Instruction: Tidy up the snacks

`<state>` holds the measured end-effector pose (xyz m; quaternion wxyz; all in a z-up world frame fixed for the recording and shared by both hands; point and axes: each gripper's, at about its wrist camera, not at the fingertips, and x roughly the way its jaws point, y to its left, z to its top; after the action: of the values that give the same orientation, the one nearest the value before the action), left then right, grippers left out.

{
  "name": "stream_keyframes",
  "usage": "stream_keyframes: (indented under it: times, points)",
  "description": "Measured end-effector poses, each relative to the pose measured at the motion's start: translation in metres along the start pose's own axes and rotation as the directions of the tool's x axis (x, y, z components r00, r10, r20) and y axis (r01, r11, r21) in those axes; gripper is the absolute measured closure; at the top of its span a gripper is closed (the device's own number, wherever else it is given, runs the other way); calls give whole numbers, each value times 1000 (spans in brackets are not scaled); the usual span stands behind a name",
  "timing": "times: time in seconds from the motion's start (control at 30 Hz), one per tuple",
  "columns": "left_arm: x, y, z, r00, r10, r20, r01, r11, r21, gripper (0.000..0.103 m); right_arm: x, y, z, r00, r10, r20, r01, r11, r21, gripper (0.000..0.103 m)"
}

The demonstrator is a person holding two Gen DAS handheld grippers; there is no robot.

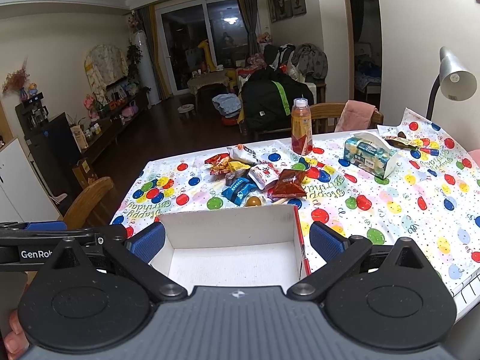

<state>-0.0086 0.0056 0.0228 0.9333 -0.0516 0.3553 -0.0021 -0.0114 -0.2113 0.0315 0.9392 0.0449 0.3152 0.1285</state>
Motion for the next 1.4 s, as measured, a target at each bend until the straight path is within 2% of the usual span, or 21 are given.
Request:
stream_keyframes:
  times: [0.37, 0.57, 0.73, 0.97, 1.17, 1.4]
  points:
    - [1, 0, -1, 1000, -1, 1, 1, 1000, 0, 0, 6, -4, 5, 1000, 12, -6, -12, 1000, -3, 0]
    - [14, -4, 9, 1000, 9, -4, -9, 1000, 23, 0, 26, -15, 21, 999, 31, -26, -32, 999, -36, 0]
    - [45, -17, 28, 1000, 17, -23, -16, 999, 42, 0, 51, -37, 42, 998, 35, -60, -39, 998, -58, 0]
    - [81, -16, 49, 998, 54, -35, -53, 998, 29, 0, 93, -77, 78, 996, 4, -85, -8, 999, -46, 0]
    - [125, -15, 72, 996, 27, -89, -26, 1000, 14, 1, 141, -111, 109, 987, -16, -159, 10, 999, -36, 0]
    - [179, -27, 92, 985, 11, -172, -3, 999, 44, 1, 196, -138, 142, 974, -17, -228, 14, 1000, -16, 0]
